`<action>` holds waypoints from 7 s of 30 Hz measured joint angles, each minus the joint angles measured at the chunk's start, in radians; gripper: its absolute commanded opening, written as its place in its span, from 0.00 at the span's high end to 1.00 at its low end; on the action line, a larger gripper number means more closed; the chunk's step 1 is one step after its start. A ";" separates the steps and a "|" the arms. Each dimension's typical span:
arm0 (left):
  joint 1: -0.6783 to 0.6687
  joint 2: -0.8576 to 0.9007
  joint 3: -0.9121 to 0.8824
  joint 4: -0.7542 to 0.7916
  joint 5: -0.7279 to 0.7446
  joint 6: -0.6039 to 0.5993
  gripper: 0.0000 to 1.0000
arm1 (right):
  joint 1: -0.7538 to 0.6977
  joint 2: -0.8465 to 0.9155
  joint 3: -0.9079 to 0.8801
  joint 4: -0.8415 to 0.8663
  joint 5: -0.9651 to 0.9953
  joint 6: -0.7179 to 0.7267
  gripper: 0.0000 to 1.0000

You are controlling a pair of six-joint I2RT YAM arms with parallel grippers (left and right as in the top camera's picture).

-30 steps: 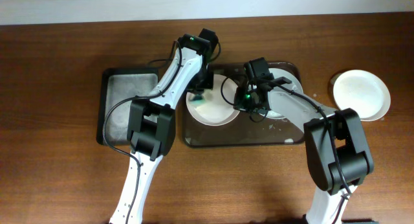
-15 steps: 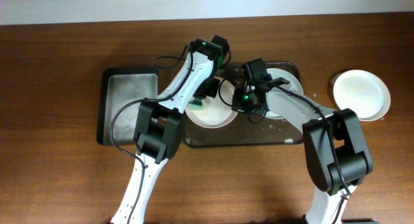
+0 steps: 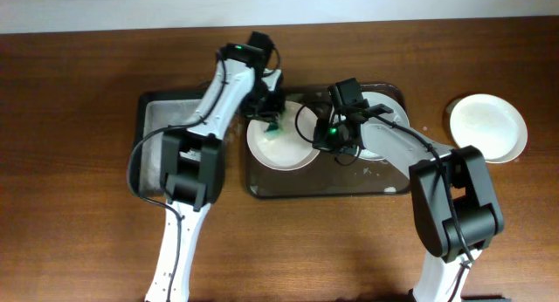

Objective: Clean dirty plates on tray and stack at the side
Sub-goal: 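Keep scrubbing the plate with the sponge while the right gripper holds it, then lift the scrubbed plate with the right gripper and carry it right, then lower the plate onto the cleaned plate and open the right gripper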

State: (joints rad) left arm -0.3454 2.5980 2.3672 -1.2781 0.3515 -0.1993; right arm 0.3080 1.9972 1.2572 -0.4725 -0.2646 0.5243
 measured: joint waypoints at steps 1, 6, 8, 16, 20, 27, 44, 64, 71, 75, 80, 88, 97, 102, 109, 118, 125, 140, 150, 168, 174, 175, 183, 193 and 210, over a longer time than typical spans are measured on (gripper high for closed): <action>0.029 0.004 -0.001 0.001 0.049 0.001 1.00 | -0.002 0.003 -0.001 0.007 -0.014 -0.001 0.96; 0.072 0.013 -0.003 -0.005 0.142 0.038 1.00 | -0.034 0.018 -0.010 0.032 -0.114 -0.001 0.96; 0.073 0.013 -0.003 -0.010 0.183 0.079 1.00 | -0.047 0.021 -0.016 0.037 -0.154 -0.005 0.96; 0.071 0.013 -0.004 -0.122 0.340 0.260 1.00 | -0.050 0.027 -0.027 0.036 -0.214 -0.030 0.96; 0.071 0.013 -0.005 -0.165 0.312 0.291 1.00 | -0.050 0.027 -0.029 0.036 -0.219 -0.031 0.96; 0.056 0.001 0.007 -0.151 -0.076 -0.003 1.00 | -0.050 0.027 -0.030 0.041 -0.227 -0.031 0.96; -0.025 0.012 0.053 -0.298 -0.261 0.037 1.00 | -0.041 0.034 -0.030 0.058 -0.243 -0.035 0.96; 0.063 0.013 0.053 -0.405 -0.050 0.237 1.00 | -0.072 -0.074 -0.053 0.011 -0.166 -0.066 0.96; 0.040 0.013 0.065 -0.299 -0.229 0.103 1.00 | -0.074 -0.074 -0.052 0.013 -0.174 -0.064 0.96; 0.033 0.011 0.068 -0.253 -0.232 0.077 1.00 | -0.074 -0.074 -0.052 0.001 -0.165 -0.062 0.96; 0.016 0.009 0.072 -0.214 -0.196 0.079 1.00 | -0.084 -0.074 -0.052 -0.011 -0.134 -0.061 0.96; 0.010 0.023 0.071 -0.278 0.218 0.264 1.00 | -0.091 -0.075 -0.052 -0.018 -0.126 -0.068 0.96; 0.053 0.028 0.071 -0.402 0.388 0.379 1.00 | -0.090 -0.075 -0.052 -0.017 -0.129 -0.076 0.96; 0.100 0.028 0.071 -0.403 0.269 0.348 1.00 | -0.090 -0.075 -0.052 -0.017 -0.129 -0.077 0.96; 0.123 0.033 0.115 -0.399 0.074 0.239 1.00 | -0.088 -0.076 -0.052 -0.013 -0.137 -0.084 0.96; 0.119 0.020 0.328 -0.412 0.039 0.170 1.00 | -0.088 -0.317 -0.051 -0.086 -0.033 -0.114 0.96; 0.120 0.008 0.371 -0.398 0.031 0.153 1.00 | -0.088 -0.481 -0.047 -0.142 0.196 -0.140 0.96; 0.119 0.008 0.371 -0.378 0.024 0.152 1.00 | 0.023 -0.633 -0.047 -0.159 0.992 -0.227 0.96; 0.096 0.008 0.371 -0.371 0.016 0.149 1.00 | 0.193 -0.633 -0.047 -0.148 1.349 -0.299 0.96; 0.061 0.008 0.371 -0.367 -0.027 0.149 1.00 | 0.138 -0.633 -0.047 -0.219 1.206 -0.254 0.96; 0.061 0.008 0.371 -0.367 -0.027 0.149 1.00 | -0.012 -0.638 -0.045 -0.224 1.035 -0.228 0.96; 0.061 0.008 0.371 -0.367 -0.027 0.149 1.00 | -0.034 -0.643 -0.045 -0.224 1.001 -0.220 0.96; 0.061 0.008 0.371 -0.363 -0.028 0.149 1.00 | -0.556 -0.681 -0.030 -0.223 0.483 -0.129 0.96; 0.061 0.008 0.371 -0.359 -0.028 0.149 1.00 | -0.988 -0.450 -0.027 -0.137 0.213 -0.037 0.96; 0.061 0.008 0.371 -0.340 -0.039 0.149 1.00 | -1.056 -0.171 -0.027 0.009 0.162 -0.027 0.73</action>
State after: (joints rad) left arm -0.2840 2.6061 2.7380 -1.6176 0.3126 -0.0502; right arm -0.7483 1.8263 1.2304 -0.4637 -0.1028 0.4973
